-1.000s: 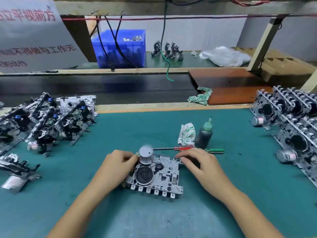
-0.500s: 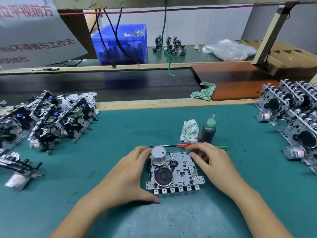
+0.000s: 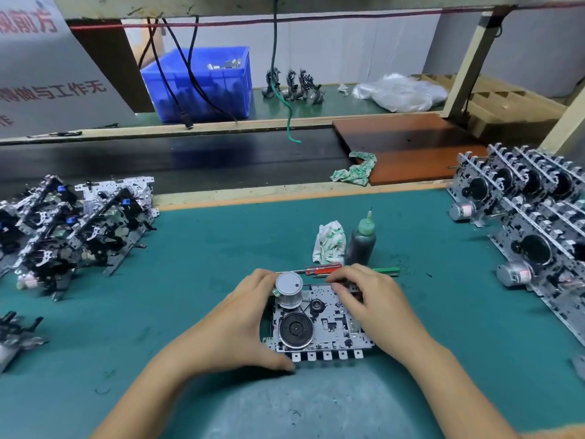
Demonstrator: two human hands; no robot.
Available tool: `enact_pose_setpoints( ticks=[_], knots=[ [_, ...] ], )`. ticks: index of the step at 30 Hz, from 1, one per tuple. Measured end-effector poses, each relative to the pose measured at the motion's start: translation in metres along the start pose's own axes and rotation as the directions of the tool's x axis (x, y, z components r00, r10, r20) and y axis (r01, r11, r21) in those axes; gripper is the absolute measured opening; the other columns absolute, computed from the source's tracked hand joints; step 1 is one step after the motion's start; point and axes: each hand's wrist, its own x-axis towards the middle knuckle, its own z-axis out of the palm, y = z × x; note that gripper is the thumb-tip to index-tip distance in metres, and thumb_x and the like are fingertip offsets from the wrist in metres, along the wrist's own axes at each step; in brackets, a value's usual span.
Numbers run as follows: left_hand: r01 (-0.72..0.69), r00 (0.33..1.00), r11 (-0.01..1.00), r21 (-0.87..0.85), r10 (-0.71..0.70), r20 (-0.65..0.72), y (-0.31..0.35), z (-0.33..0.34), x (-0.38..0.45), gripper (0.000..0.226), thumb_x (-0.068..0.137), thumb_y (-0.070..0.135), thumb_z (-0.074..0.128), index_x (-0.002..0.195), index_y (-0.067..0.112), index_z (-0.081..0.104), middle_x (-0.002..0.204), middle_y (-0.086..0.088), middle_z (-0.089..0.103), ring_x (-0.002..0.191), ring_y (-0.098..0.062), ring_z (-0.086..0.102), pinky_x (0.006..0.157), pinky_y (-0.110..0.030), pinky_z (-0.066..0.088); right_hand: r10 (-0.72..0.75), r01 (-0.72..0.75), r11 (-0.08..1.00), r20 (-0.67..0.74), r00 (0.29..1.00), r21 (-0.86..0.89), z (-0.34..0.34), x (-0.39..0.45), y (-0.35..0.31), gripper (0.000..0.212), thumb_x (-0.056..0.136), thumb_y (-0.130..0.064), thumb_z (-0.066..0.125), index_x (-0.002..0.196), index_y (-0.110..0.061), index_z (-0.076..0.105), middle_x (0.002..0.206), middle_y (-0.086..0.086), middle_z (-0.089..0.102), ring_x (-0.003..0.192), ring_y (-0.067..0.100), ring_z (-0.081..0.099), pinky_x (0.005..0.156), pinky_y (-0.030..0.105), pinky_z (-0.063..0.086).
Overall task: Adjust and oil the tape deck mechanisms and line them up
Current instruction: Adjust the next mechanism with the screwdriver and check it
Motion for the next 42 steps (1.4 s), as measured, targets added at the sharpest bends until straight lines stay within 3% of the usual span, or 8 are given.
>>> enact_pose_setpoints(
  ticks=[6, 14, 21, 24, 30, 34, 39, 42],
  knots=[
    [-0.068, 0.997, 0.985, -0.158, 0.064, -0.032, -0.004, 0.008, -0.002, 0.106, 0.05, 0.058, 0.086, 0.136, 0.045, 0.026, 0.131, 0.033, 0.027, 0.131, 0.005, 0.028, 0.106, -0.011, 0.025, 0.004, -0.003, 1.0, -0.028, 1.0, 0.012, 0.0, 0.0, 0.003, 0.013, 0.093, -0.027, 0.054, 0.099, -0.027, 0.066, 0.091, -0.019, 0.056, 0.088, 0.0, 0.051, 0.076, 0.018, 0.038],
    [-0.119, 0.97, 0.993, 0.011, 0.119, -0.213, 0.004, 0.014, 0.002, 0.09, 0.053, 0.054, 0.081, 0.127, 0.049, 0.03, 0.128, 0.032, 0.033, 0.121, 0.005, 0.039, 0.101, -0.018, 0.034, -0.009, 0.009, 1.0, -0.063, 0.998, 0.011, 0.002, 0.001, 0.004, 0.013, 0.093, -0.024, 0.055, 0.098, -0.024, 0.067, 0.091, -0.018, 0.059, 0.087, 0.001, 0.052, 0.075, 0.019, 0.038],
    [-0.098, 0.987, 0.991, -0.088, 0.086, -0.138, -0.004, 0.013, 0.002, 0.101, 0.05, 0.058, 0.086, 0.132, 0.045, 0.029, 0.132, 0.027, 0.033, 0.128, 0.004, 0.035, 0.106, -0.017, 0.03, 0.12, -0.021, 0.977, -0.461, 0.879, 0.213, -0.006, 0.003, 0.003, 0.002, 0.088, -0.028, 0.058, 0.089, -0.027, 0.06, 0.085, -0.013, 0.062, 0.081, 0.009, 0.058, 0.07, 0.029, 0.048],
    [-0.119, 0.986, 0.986, -0.116, 0.104, -0.128, -0.005, 0.015, 0.003, 0.101, 0.053, 0.056, 0.086, 0.133, 0.044, 0.027, 0.134, 0.029, 0.029, 0.131, 0.002, 0.031, 0.106, -0.011, 0.025, 0.216, -0.045, 0.948, -0.533, 0.818, 0.314, -0.005, 0.006, 0.007, 0.03, 0.084, -0.024, 0.066, 0.106, -0.027, 0.047, 0.096, -0.01, 0.051, 0.095, 0.013, 0.052, 0.078, 0.033, 0.048],
    [-0.115, 0.993, 0.974, -0.196, 0.115, -0.01, -0.008, 0.013, 0.004, 0.11, 0.054, 0.055, 0.084, 0.141, 0.05, 0.016, 0.138, 0.036, 0.019, 0.135, 0.008, 0.016, 0.105, -0.003, 0.015, 0.337, -0.25, 0.914, -0.255, 0.906, 0.32, -0.004, 0.027, 0.021, 0.048, 0.08, -0.028, 0.073, 0.121, -0.018, 0.05, 0.11, -0.009, 0.055, 0.114, 0.015, 0.051, 0.09, 0.027, 0.037],
    [-0.104, 0.98, 0.953, -0.285, 0.05, -0.192, -0.001, 0.02, 0.007, 0.064, 0.07, 0.057, 0.068, 0.127, 0.042, 0.043, 0.128, 0.03, 0.042, 0.129, -0.004, 0.038, 0.105, -0.014, 0.029, 0.258, -0.175, 0.92, -0.206, 0.944, 0.35, -0.001, 0.026, 0.019, 0.035, 0.092, -0.028, 0.058, 0.124, -0.014, 0.052, 0.118, -0.003, 0.061, 0.112, 0.018, 0.055, 0.092, 0.032, 0.042],
    [-0.135, 0.94, 0.924, -0.358, 0.005, -0.342, 0.005, 0.027, 0.011, 0.038, 0.082, 0.049, 0.056, 0.117, 0.035, 0.054, 0.117, 0.02, 0.056, 0.115, -0.007, 0.052, 0.095, -0.014, 0.037, 0.242, 0.071, 0.747, -0.37, 0.897, 0.661, -0.014, 0.022, 0.009, 0.02, 0.094, -0.019, 0.053, 0.111, -0.029, 0.055, 0.09, -0.02, 0.067, 0.075, 0.002, 0.06, 0.073, 0.024, 0.052],
    [-0.095, 0.939, 0.935, -0.341, -0.03, -0.342, 0.01, 0.025, 0.018, 0.034, 0.081, 0.053, 0.054, 0.11, 0.036, 0.057, 0.11, 0.021, 0.059, 0.104, -0.003, 0.056, 0.086, -0.013, 0.039, 0.411, 0.092, 0.277, -0.205, 0.889, 0.957, -0.024, 0.022, 0.006, 0.028, 0.079, -0.018, 0.066, 0.106, -0.015, 0.058, 0.074, -0.011, 0.065, 0.058, 0.004, 0.052, 0.061, 0.019, 0.05]
  ],
)
